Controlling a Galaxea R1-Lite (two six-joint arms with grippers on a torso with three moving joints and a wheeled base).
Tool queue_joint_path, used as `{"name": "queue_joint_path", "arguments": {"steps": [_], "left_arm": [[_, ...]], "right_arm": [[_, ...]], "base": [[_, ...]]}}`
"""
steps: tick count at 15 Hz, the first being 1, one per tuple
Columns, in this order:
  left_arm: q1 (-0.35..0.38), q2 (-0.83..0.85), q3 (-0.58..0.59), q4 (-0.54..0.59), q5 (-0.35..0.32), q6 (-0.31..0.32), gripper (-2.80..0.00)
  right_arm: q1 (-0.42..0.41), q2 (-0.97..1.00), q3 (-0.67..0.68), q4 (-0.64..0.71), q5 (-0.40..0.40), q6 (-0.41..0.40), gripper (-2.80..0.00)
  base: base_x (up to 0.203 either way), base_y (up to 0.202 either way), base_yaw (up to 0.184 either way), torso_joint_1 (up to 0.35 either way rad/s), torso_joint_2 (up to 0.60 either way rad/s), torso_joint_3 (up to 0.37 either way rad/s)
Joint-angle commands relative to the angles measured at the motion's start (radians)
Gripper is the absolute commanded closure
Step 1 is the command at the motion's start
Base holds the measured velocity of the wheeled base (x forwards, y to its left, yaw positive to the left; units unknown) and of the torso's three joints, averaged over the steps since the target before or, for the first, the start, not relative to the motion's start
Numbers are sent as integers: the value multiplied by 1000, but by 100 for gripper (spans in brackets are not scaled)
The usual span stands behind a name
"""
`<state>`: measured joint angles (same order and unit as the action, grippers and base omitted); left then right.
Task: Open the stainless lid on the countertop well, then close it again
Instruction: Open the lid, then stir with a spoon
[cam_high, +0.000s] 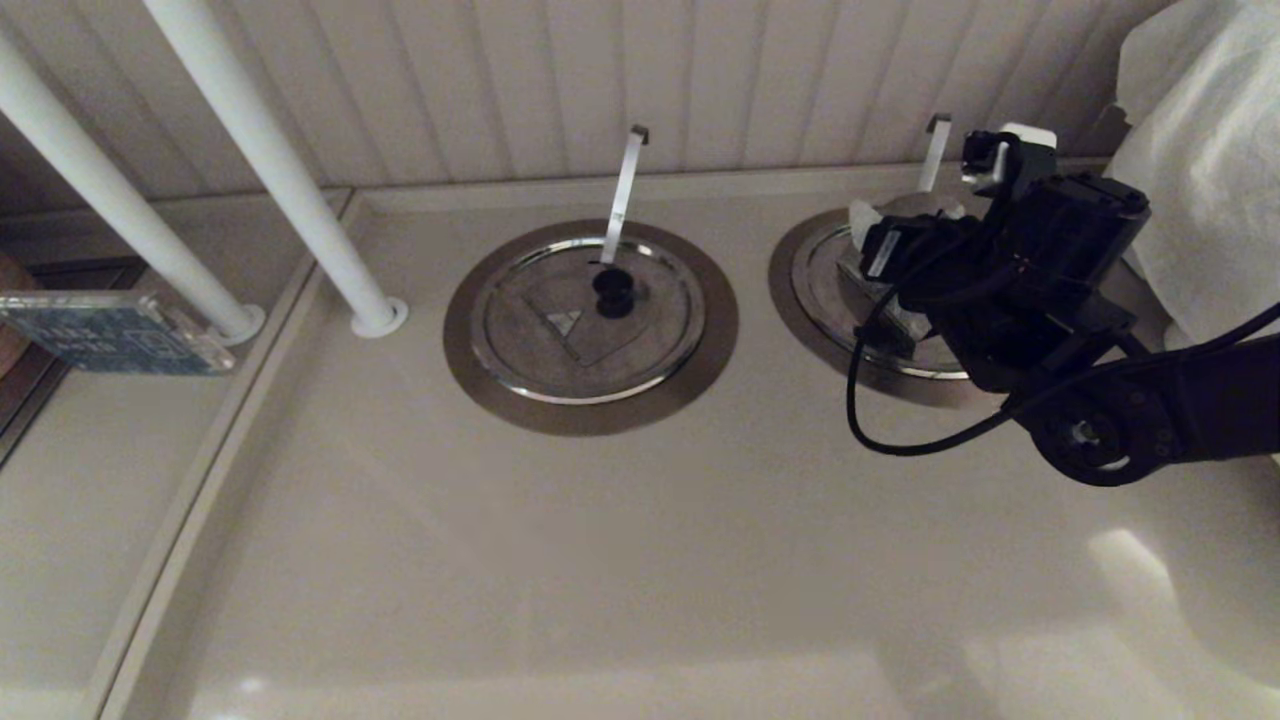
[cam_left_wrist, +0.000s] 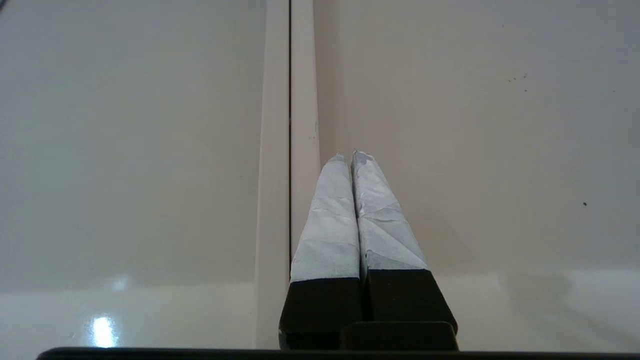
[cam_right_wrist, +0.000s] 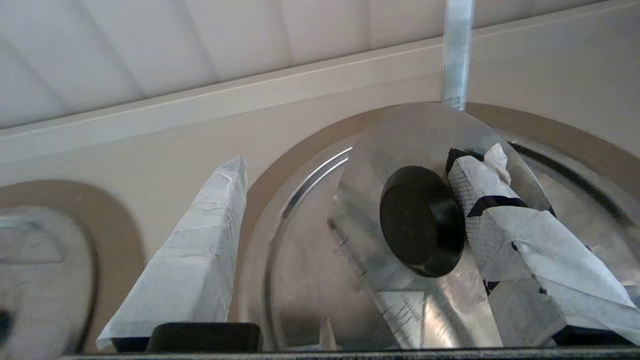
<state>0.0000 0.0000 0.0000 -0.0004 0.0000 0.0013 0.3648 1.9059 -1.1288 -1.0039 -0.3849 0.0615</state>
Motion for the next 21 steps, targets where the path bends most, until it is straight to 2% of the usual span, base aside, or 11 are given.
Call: {"name": "queue_joint_path", "arguments": {"steps": [1,13,17,21], "left_arm": [[0,0,0,-1,0,0,0],[0,-2,0,-1,0,-1,0],[0,0,0,0,0,-1,0],[0,-1,0,-1,0,0,0]], "right_arm": [[35,-12,34,-4,-4,1,-280],[185,-92,147,-14,-27,6,-280],[312,-207,206,36,-28,7,-280],[306,-218,210,56,-28,5,-280]], "base": [[0,0,0,0,0,0],[0,0,0,0,0,0],[0,0,0,0,0,0],[0,0,0,0,0,0]]}}
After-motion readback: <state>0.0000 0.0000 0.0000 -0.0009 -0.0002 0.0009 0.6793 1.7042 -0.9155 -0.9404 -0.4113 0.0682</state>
